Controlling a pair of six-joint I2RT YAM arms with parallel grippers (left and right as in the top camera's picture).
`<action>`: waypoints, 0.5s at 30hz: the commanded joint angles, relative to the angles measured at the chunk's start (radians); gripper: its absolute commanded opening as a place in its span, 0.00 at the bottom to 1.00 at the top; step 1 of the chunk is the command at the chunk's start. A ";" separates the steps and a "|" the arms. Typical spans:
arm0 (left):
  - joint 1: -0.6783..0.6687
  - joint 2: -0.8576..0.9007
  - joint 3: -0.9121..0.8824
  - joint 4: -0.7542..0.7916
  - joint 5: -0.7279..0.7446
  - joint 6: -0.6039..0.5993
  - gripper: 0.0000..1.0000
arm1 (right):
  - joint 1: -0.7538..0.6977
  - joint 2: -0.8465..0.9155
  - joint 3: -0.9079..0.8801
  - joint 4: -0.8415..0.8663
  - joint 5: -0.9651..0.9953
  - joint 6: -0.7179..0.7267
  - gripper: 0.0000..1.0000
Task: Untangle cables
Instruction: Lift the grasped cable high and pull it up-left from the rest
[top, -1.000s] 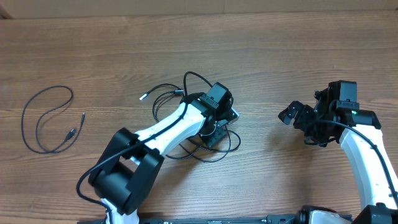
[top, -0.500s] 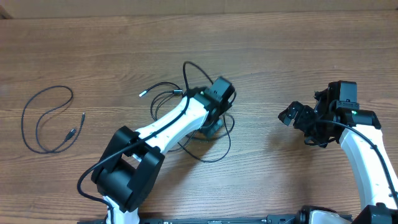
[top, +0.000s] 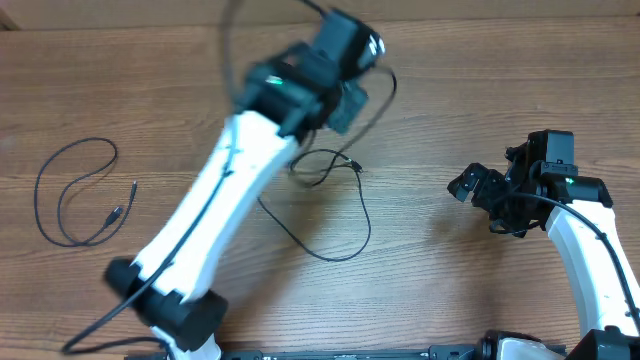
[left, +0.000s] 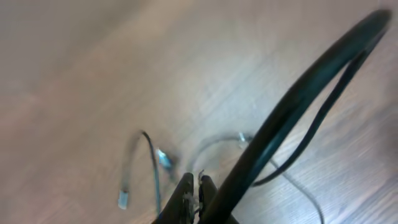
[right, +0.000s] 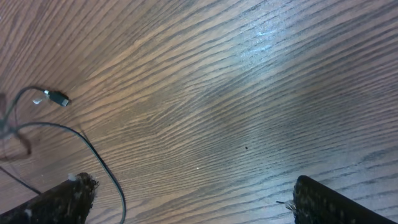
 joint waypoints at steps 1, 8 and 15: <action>0.024 -0.077 0.158 -0.020 -0.003 -0.020 0.04 | 0.008 0.005 0.000 0.005 -0.001 -0.005 1.00; 0.082 -0.174 0.381 -0.005 0.015 -0.025 0.04 | 0.008 0.005 0.000 0.005 -0.001 -0.005 1.00; 0.161 -0.267 0.448 0.036 0.018 -0.108 0.04 | 0.008 0.005 0.000 0.008 -0.002 -0.005 1.00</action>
